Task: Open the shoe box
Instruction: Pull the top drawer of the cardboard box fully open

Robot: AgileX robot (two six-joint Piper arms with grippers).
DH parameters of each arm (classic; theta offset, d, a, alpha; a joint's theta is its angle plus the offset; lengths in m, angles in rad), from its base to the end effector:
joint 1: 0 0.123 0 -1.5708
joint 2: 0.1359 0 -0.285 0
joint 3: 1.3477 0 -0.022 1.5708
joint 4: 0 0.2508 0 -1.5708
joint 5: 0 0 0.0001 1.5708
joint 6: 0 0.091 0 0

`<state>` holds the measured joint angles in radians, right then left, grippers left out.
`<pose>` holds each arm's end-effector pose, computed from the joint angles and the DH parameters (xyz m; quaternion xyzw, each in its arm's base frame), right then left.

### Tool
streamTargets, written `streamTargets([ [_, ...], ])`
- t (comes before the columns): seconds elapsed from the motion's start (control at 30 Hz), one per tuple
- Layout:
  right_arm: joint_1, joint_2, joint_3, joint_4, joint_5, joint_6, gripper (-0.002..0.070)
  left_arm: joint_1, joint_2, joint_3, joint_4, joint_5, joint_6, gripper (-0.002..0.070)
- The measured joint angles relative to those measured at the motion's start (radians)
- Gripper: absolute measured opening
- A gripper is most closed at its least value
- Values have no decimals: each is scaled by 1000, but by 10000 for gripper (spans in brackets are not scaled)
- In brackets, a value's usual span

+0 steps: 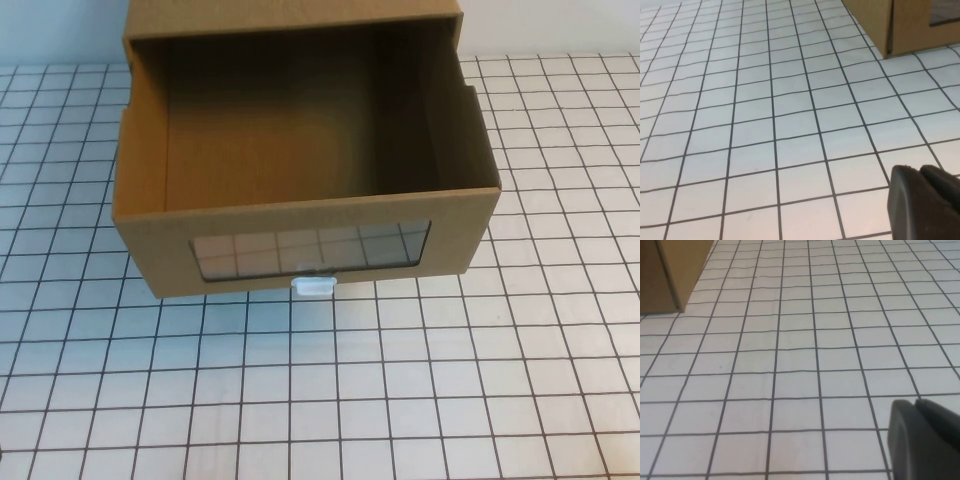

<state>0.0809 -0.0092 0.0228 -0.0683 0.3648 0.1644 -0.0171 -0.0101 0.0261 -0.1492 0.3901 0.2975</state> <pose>0.0529 0.0021 0.1732 0.0152 0.8018 0.0444 0.5957 0.0521 -0.0061 0.1703 0.0878 0.8043 0.0189 0.5874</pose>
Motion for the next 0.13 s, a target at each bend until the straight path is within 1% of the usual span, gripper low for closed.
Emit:
streamTargets([
  [0.13,0,0,0,0,0,0,-13,0,0,0,0,3,0,-2],
])
